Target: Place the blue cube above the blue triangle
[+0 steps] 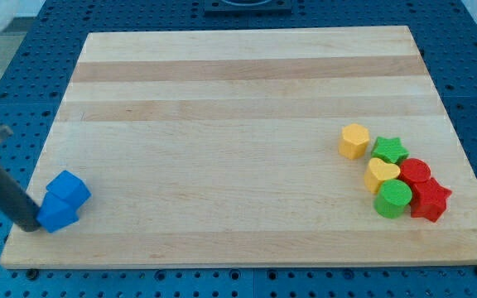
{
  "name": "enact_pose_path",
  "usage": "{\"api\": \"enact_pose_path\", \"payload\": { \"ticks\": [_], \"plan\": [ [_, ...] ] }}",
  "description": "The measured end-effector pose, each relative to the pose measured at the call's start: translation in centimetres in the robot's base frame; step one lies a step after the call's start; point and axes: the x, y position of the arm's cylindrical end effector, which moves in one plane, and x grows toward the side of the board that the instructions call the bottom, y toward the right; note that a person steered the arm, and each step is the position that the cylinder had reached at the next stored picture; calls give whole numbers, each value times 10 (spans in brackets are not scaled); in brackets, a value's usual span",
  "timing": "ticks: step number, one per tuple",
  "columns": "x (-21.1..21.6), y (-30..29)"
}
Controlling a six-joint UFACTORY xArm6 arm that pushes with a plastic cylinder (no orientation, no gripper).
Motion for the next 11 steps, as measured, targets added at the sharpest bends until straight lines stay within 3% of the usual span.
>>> {"api": "enact_pose_path", "payload": {
  "ticks": [3,4,6,7,9,11],
  "plan": [
    [0,171],
    [3,168],
    [44,66],
    [42,53],
    [-10,50],
    [-18,-4]
  ]
}}
